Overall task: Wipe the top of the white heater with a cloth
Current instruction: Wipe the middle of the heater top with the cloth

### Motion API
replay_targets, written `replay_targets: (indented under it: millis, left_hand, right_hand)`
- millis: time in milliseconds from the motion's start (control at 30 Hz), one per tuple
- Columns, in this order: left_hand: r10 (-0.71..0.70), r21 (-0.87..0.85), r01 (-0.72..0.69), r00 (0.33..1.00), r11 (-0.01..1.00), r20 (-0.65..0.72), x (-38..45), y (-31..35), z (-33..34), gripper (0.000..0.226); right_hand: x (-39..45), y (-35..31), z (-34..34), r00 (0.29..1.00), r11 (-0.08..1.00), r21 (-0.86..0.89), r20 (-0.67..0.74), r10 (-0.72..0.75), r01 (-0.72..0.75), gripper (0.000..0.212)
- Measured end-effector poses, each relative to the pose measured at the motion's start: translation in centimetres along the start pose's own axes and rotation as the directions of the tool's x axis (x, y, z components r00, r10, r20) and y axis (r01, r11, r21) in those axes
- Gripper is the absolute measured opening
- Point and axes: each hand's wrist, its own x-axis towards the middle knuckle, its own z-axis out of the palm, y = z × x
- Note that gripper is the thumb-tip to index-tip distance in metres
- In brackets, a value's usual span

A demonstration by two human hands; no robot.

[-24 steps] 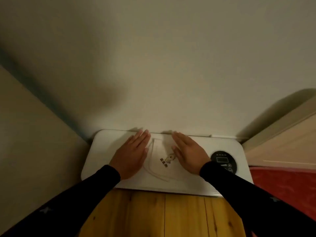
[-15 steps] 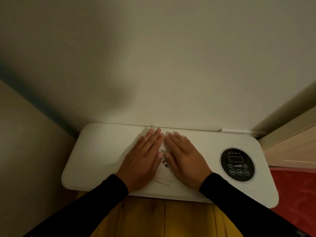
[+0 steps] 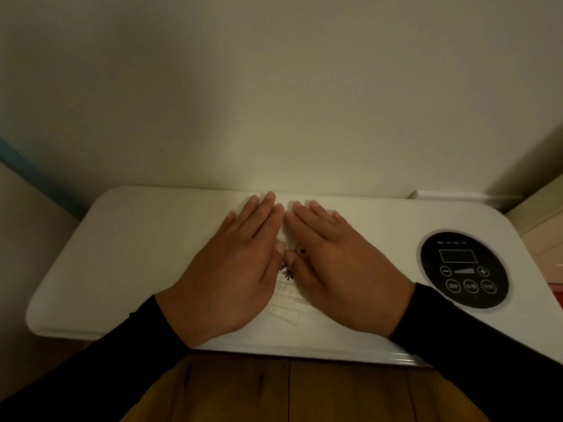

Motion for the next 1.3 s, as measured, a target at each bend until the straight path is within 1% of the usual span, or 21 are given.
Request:
replay_targets:
  millis: [133, 267, 333, 400, 433, 533, 600, 700, 867, 1200, 1300]
  left_hand:
    - [0.024, 0.087, -0.026, 1.000, 0.996, 0.020, 0.4, -0.5, 0.0, 0.063]
    - [0.066, 0.134, -0.064, 0.998, 0.989, -0.010, 0.8, -1.0, 0.0, 0.060]
    - [0.062, 0.095, -0.062, 0.998, 0.994, 0.006, 1.1, -1.0, 0.3, 0.058]
    - [0.007, 0.063, -0.008, 1.000, 0.998, 0.026, 1.7, -0.9, 0.5, 0.057]
    - [-0.012, 0.074, 0.010, 1.000, 0.997, 0.026, 1.7, -0.6, 0.5, 0.057]
    - [-0.047, 0.089, 0.043, 0.998, 0.995, 0.042, 0.8, 0.2, 0.8, 0.057]
    - [-0.061, 0.111, 0.058, 0.998, 0.992, 0.026, 0.2, 0.6, 0.5, 0.056]
    - [-0.071, 0.131, 0.065, 0.997, 0.989, 0.038, -1.3, 1.5, 0.4, 0.056]
    - [-0.114, 0.122, 0.108, 0.993, 0.987, 0.041, -3.4, 2.7, 0.2, 0.057]
    - [-0.122, 0.117, 0.116, 0.991, 0.986, 0.049, -6.8, 3.9, 0.8, 0.058]
    - [-0.120, 0.117, 0.114, 0.992, 0.987, 0.050, -7.4, 4.2, 0.9, 0.057]
  right_hand:
    - [0.1, 0.2, -0.6, 0.997, 0.998, -0.018, 0.038, -0.065, 0.066, 0.063]
    - [0.1, 0.1, -1.2, 0.996, 0.995, -0.045, 0.035, -0.082, 0.084, 0.055]
    - [0.1, -0.3, -1.1, 0.997, 0.998, -0.044, 0.063, -0.047, 0.050, 0.050]
    - [0.4, -0.8, -0.9, 0.996, 0.998, -0.063, 0.089, 0.023, -0.017, 0.047]
    - [0.3, -1.3, -0.8, 0.994, 0.995, -0.086, 0.087, 0.063, -0.056, 0.047]
    - [-0.2, -2.9, 0.0, 0.983, 0.979, -0.118, 0.057, 0.173, -0.166, 0.056]
    - [-0.4, -3.8, 0.3, 0.974, 0.967, -0.139, 0.048, 0.223, -0.215, 0.064]
    - [-1.1, -5.1, 0.9, 0.957, 0.954, -0.110, 0.057, 0.286, -0.278, 0.070]
    - [-2.2, -6.4, 1.1, 0.948, 0.947, -0.111, 0.070, 0.310, -0.302, 0.068]
    - [-5.6, -8.6, 1.2, 0.945, 0.946, -0.137, 0.109, 0.308, -0.292, 0.075]
    - [-6.2, -9.1, 1.3, 0.942, 0.943, -0.146, 0.109, 0.317, -0.300, 0.073]
